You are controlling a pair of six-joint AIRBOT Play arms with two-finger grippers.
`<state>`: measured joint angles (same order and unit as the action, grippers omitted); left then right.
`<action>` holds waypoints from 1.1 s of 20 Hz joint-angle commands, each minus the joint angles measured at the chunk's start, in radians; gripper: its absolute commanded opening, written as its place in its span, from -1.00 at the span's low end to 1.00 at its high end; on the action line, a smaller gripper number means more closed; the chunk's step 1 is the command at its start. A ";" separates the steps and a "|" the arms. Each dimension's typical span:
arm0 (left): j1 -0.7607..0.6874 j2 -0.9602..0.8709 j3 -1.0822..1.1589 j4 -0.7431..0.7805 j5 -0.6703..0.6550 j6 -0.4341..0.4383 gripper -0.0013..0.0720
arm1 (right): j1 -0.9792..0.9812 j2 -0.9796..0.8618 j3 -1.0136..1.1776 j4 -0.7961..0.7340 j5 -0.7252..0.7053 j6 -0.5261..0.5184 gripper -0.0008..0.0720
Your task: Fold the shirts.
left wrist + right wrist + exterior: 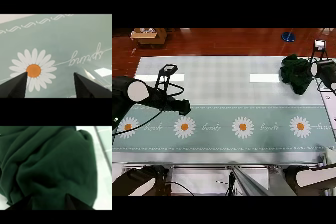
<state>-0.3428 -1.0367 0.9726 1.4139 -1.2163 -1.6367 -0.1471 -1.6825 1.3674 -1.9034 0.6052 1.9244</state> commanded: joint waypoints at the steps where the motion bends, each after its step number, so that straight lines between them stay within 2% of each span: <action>1: 0.000 0.000 0.000 -0.019 -0.011 0.000 1.00 | -0.001 -0.065 0.001 0.011 -0.054 0.002 0.32; 4: 0.000 0.000 0.000 -0.019 -0.011 0.000 1.00 | -0.001 -0.106 0.000 -0.002 -0.053 0.001 0.27; 5: 0.000 0.000 0.000 -0.019 -0.011 0.001 1.00 | -0.001 -0.110 0.000 -0.016 -0.049 0.001 0.09; 6: 0.000 0.000 0.000 -0.019 -0.008 0.001 1.00 | -0.001 -0.107 0.001 -0.036 -0.038 0.000 -0.77; 7: 0.000 0.000 0.000 -0.019 -0.006 0.001 1.00 | -0.001 -0.097 0.001 -0.042 -0.032 -0.002 -0.89; 12: 0.000 0.001 0.017 -0.021 0.003 0.000 1.00 | 0.001 0.093 0.007 -0.044 -0.039 -0.134 -0.89; 15: 0.000 0.001 0.098 -0.027 0.004 0.005 1.00 | 0.002 0.297 0.007 -0.042 -0.065 -0.150 -0.89; 16: 0.000 0.002 0.145 -0.027 0.004 0.005 0.93 | 0.002 0.374 0.007 -0.032 -0.077 -0.150 -0.89; 17: 0.000 0.005 0.200 -0.027 0.003 0.020 0.65 | 0.002 0.446 0.007 -0.016 -0.086 -0.150 -0.89; 18: 0.000 0.009 0.256 -0.027 0.003 0.037 0.60 | 0.002 0.524 0.007 0.009 -0.095 -0.150 -0.89; 22: 0.000 0.047 0.517 -0.027 -0.001 0.039 0.60 | 0.002 0.804 0.007 0.161 -0.120 -0.186 -0.89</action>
<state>-0.3428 -1.0111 1.3342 1.3869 -1.2171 -1.6066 -0.1459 -1.0611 1.3739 -1.8500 0.5091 1.7714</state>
